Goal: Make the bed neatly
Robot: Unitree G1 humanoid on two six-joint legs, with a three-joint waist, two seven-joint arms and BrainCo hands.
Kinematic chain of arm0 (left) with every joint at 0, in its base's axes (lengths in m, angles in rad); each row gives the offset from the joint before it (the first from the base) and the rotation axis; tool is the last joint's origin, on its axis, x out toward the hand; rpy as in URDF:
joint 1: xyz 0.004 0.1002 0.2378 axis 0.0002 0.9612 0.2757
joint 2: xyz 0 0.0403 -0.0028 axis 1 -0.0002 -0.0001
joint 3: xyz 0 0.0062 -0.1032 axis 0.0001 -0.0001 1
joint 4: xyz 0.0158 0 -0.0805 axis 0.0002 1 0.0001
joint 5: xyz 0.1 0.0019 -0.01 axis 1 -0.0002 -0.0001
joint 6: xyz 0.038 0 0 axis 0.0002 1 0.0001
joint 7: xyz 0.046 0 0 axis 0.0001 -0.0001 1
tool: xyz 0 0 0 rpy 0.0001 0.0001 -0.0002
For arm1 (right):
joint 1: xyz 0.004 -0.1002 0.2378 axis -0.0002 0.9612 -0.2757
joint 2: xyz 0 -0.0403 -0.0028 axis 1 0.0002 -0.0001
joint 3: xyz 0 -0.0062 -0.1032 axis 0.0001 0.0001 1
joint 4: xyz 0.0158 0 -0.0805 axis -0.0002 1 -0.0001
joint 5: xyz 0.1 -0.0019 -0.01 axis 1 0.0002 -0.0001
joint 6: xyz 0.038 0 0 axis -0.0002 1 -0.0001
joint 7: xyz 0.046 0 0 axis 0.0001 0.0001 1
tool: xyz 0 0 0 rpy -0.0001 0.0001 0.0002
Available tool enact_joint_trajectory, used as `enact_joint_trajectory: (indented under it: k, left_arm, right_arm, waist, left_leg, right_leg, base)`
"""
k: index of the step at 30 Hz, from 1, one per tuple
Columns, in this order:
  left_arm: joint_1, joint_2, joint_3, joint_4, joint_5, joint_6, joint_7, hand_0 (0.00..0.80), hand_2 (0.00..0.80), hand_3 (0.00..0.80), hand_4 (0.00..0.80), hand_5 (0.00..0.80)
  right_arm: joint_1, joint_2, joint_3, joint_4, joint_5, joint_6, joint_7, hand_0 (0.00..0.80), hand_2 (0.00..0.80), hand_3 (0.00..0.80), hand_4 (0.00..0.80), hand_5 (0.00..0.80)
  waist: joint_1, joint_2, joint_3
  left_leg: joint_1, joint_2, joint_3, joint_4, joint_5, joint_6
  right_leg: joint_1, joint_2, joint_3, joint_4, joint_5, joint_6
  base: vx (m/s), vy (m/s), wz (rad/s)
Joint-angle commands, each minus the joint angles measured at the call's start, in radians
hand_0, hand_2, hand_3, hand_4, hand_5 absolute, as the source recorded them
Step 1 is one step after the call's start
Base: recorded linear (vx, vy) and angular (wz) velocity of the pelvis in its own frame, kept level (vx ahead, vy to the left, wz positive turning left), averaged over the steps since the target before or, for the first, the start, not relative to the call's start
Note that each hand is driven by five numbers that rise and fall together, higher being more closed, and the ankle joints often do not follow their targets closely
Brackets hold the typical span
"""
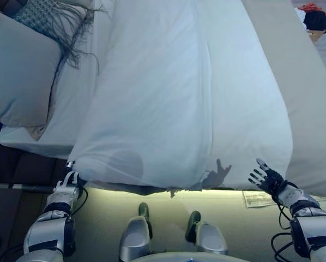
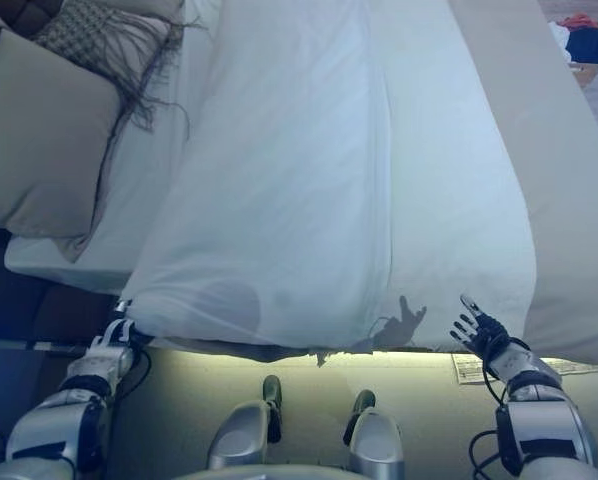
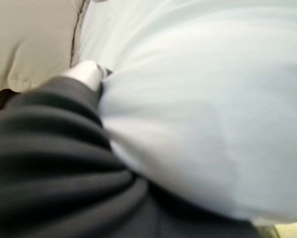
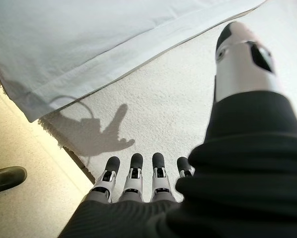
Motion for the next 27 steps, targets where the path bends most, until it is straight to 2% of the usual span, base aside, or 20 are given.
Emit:
enact_joint_trajectory:
  k: [1,3,4,5,7,8,9,11,12,14,19,20,21,22,23,27]
  left_arm:
    - [0.063,0.228,0.078,-0.023,-0.019,-0.104,0.017,0.800,0.800,0.800,0.800,0.800]
    - [0.040,0.198,0.046,-0.030,-0.018,-0.106,0.010,0.800,0.800,0.800,0.800,0.800]
    - [0.045,0.170,0.038,-0.043,-0.010,-0.117,0.011,0.800,0.800,0.800,0.800,0.800]
    - [0.061,0.146,0.039,-0.046,-0.010,-0.133,0.008,0.800,0.800,0.800,0.800,0.800]
    - [0.100,0.113,0.056,-0.033,-0.016,-0.161,-0.016,0.800,0.800,0.800,0.800,0.800]
    - [0.108,0.108,0.067,-0.024,-0.023,-0.166,-0.022,0.800,0.800,0.800,0.800,0.800]
    - [0.104,0.109,0.073,-0.019,-0.024,-0.162,-0.023,0.800,0.800,0.800,0.800,0.800]
    - [0.065,0.116,0.066,-0.012,-0.029,-0.149,-0.001,0.800,0.800,0.800,0.800,0.800]
    - [0.050,0.117,0.059,-0.006,-0.029,-0.143,-0.004,0.800,0.800,0.800,0.800,0.800]
    - [0.033,0.115,0.040,0.018,-0.051,-0.138,-0.031,0.800,0.800,0.800,0.800,0.800]
    - [-0.024,0.115,0.016,0.061,-0.085,-0.116,-0.054,0.800,0.800,0.800,0.800,0.800]
    - [-0.038,0.118,0.010,0.063,-0.088,-0.105,-0.054,0.712,0.712,0.712,0.712,0.712]
    - [-0.046,0.120,0.003,0.064,-0.089,-0.096,-0.056,0.408,0.408,0.408,0.408,0.408]
    - [-0.052,0.120,-0.003,0.065,-0.090,-0.091,-0.055,0.166,0.166,0.166,0.166,0.166]
    - [-0.057,0.119,-0.008,0.065,-0.094,-0.081,-0.053,0.000,0.000,0.000,0.000,0.000]
    - [-0.072,0.135,-0.016,0.068,-0.107,-0.028,-0.082,0.000,0.000,0.000,0.000,0.000]
  right_arm:
    - [-0.025,0.021,0.018,0.004,-0.013,-0.023,0.034,0.000,0.000,0.000,0.000,0.000]
    - [-0.030,0.025,0.035,0.013,0.016,-0.039,0.012,0.000,0.000,0.000,0.000,0.000]
    - [-0.025,0.021,0.027,0.016,0.019,-0.053,0.010,0.000,0.000,0.000,0.000,0.000]
    - [-0.026,0.009,0.020,0.018,0.019,-0.051,0.014,0.000,0.000,0.000,0.000,0.000]
    - [-0.040,-0.021,0.013,0.026,-0.002,-0.029,0.052,0.000,0.000,0.000,0.000,0.000]
    - [-0.053,-0.031,0.017,0.030,-0.014,-0.024,0.061,0.000,0.000,0.000,0.000,0.000]
    - [-0.064,-0.036,0.022,0.033,-0.014,-0.025,0.063,0.000,0.000,0.000,0.000,0.000]
    - [-0.068,-0.040,0.024,0.019,0.012,-0.035,0.052,0.000,0.000,0.000,0.000,0.000]
    - [-0.071,-0.043,0.021,0.013,0.023,-0.034,0.042,0.000,0.000,0.000,0.000,0.000]
    - [-0.081,-0.052,0.021,0.012,0.045,-0.040,0.034,0.000,0.000,0.000,0.000,0.000]
    - [-0.121,-0.070,0.017,0.046,0.026,-0.046,0.037,0.000,0.000,0.000,0.000,0.000]
    - [-0.135,-0.077,0.021,0.050,0.025,-0.044,0.033,0.000,0.000,0.000,0.000,0.000]
    - [-0.144,-0.084,0.025,0.051,0.027,-0.041,0.031,0.000,0.000,0.000,0.000,0.000]
    - [-0.153,-0.090,0.028,0.051,0.029,-0.037,0.029,0.000,0.000,0.000,0.000,0.000]
    - [-0.159,-0.096,0.031,0.048,0.024,-0.034,0.028,0.000,0.000,0.000,0.000,0.000]
    - [-0.184,-0.141,0.045,0.030,0.000,-0.022,0.041,0.000,0.000,0.000,0.000,0.000]
  waist:
    - [0.064,-0.051,-0.019]
    - [0.054,-0.053,-0.022]
    - [0.050,-0.056,-0.023]
    - [0.049,-0.057,-0.023]
    - [0.054,-0.057,-0.017]
    - [0.057,-0.055,-0.017]
    - [0.055,-0.053,-0.016]
    - [0.045,-0.054,0.006]
    - [0.044,-0.053,0.025]
    - [0.034,-0.047,0.049]
    - [0.028,-0.039,0.097]
    - [0.029,-0.040,0.105]
    - [0.029,-0.041,0.111]
    - [0.030,-0.041,0.117]
    - [0.030,-0.042,0.122]
    - [0.024,-0.043,0.149]
  left_leg:
    - [0.038,-0.060,0.039,-0.038,-0.032,0.045]
    - [0.030,-0.072,0.050,-0.047,-0.023,0.038]
    - [0.028,-0.063,0.067,-0.047,-0.014,0.029]
    - [0.030,-0.046,0.058,-0.036,-0.015,0.013]
    - [0.017,-0.009,-0.028,-0.030,0.016,-0.021]
    - [0.012,0.005,-0.056,-0.038,0.027,-0.027]
    - [0.003,0.011,-0.058,-0.043,0.036,-0.026]
    - [-0.041,0.025,-0.026,0.016,0.031,-0.036]
    - [-0.071,0.025,-0.037,0.069,0.010,-0.038]
    - [-0.103,0.026,-0.034,0.104,0.004,-0.028]
    - [-0.176,0.011,-0.015,0.218,-0.055,-0.009]
    - [-0.202,0.008,-0.018,0.248,-0.068,-0.005]
    - [-0.224,0.006,-0.022,0.273,-0.080,-0.001]
    - [-0.245,0.004,-0.027,0.296,-0.090,0.003]
    - [-0.264,0.002,-0.031,0.318,-0.100,0.007]
    - [-0.339,0.005,-0.026,0.403,-0.140,0.022]
  right_leg:
    - [-0.020,-0.013,0.017,0.012,0.036,0.073]
    - [-0.003,0.020,0.030,-0.046,0.037,0.050]
    - [0.000,0.019,0.016,-0.063,0.042,0.040]
    - [0.008,0.018,0.014,-0.068,0.033,0.031]
    - [0.008,0.016,0.048,-0.061,0.025,0.020]
    - [0.003,0.011,0.058,-0.054,0.020,0.018]
    - [-0.008,0.006,0.058,-0.047,0.022,0.015]
    - [-0.045,-0.024,0.042,0.004,0.016,0.013]
    - [-0.072,-0.039,0.047,0.048,0.004,0.012]
    - [-0.117,-0.055,0.052,0.090,0.007,0.009]
    - [-0.213,-0.091,0.079,0.199,-0.011,0.020]
    - [-0.239,-0.098,0.084,0.226,-0.016,0.020]
    - [-0.263,-0.103,0.090,0.250,-0.022,0.021]
    - [-0.285,-0.109,0.097,0.276,-0.028,0.021]
    - [-0.305,-0.114,0.102,0.300,-0.033,0.021]
    - [-0.386,-0.130,0.116,0.386,-0.054,0.020]
  base:
    - [-0.058,-0.081,0.00]
    - [-0.053,-0.050,0.02]
    - [-0.023,0.057,0.11]
    - [-0.009,0.139,0.17]
    - [0.035,0.241,0.08]
    - [0.003,0.250,-0.16]
    - [-0.053,0.207,-0.29]
    - [-0.111,0.143,-0.33]
    - [-0.122,0.121,-0.13]
    - [-0.116,0.184,0.04]
    - [-0.092,0.182,-0.02]
    - [-0.108,0.145,0.00]
    - [-0.094,0.141,0.02]
    - [-0.080,0.141,0.03]
    - [-0.077,0.153,-0.01]
    - [-0.074,0.178,-0.01]
